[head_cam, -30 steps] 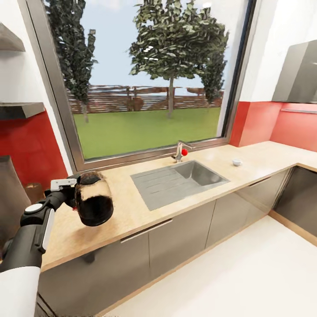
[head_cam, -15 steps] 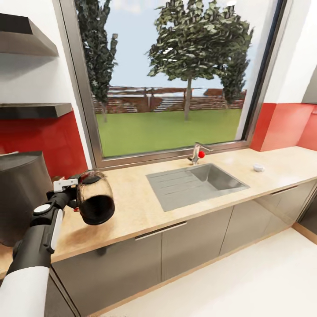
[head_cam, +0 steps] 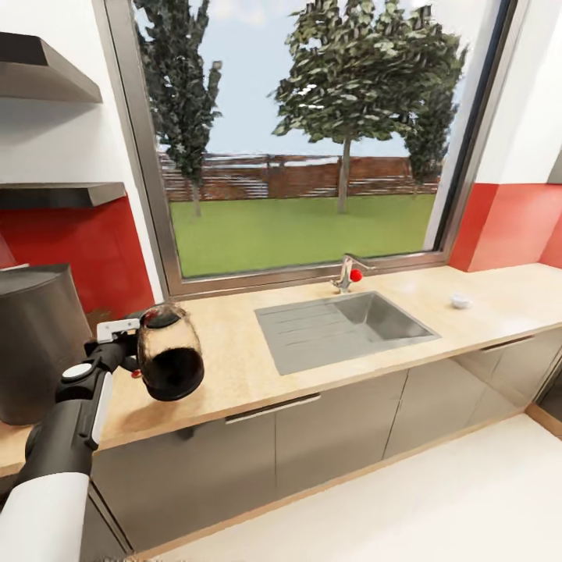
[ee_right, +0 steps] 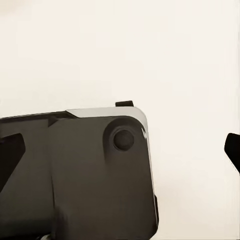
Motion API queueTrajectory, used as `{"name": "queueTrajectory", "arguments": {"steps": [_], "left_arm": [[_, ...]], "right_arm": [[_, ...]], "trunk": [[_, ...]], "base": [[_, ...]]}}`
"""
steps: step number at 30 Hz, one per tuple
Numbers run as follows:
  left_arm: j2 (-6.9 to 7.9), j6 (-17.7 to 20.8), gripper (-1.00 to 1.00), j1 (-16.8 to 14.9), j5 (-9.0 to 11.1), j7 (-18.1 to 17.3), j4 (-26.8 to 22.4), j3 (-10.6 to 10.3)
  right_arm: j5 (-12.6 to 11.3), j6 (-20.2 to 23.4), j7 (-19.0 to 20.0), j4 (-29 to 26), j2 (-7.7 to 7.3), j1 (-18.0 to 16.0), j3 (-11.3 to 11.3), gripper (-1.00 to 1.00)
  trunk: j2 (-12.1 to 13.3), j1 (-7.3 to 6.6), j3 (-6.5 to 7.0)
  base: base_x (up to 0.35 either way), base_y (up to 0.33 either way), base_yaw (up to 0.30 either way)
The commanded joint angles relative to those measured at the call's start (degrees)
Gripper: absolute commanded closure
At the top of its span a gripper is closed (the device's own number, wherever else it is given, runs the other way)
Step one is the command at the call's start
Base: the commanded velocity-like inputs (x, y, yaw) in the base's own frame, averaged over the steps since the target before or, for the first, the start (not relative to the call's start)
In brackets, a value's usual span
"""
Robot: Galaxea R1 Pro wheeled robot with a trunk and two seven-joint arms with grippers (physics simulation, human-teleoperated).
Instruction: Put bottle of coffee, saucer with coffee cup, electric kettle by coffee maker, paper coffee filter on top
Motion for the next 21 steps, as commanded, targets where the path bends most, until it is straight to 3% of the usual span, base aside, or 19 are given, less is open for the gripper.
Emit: {"name": "queueTrajectory", "arguments": {"steps": [1,10,21], "left_arm": [[-0.02,0.3,1.00,-0.1,-0.6,-0.2,-0.1,0.0],[-0.10,0.3,1.00,0.1,-0.1,4.9,0.0,0.0],[-0.06,0.3,1.00,0.1,-0.1,5.1,1.8,0.2]], "right_arm": [[-0.2,-0.2,0.1,0.0,0.04,0.0,-0.3,-1.00],[-0.2,-0.2,0.1,0.0,0.03,0.0,-0.3,-1.00],[-0.2,-0.2,0.1,0.0,0.04,0.0,-0.3,-1.00]], "trunk": [[-0.2,0.04,-0.13],[-0.2,0.04,-0.13],[-0.2,0.04,-0.13]], "base": [[0.048,-0.271,0.277],[0.085,-0.237,0.277],[0.202,-0.210,0.266]]}}
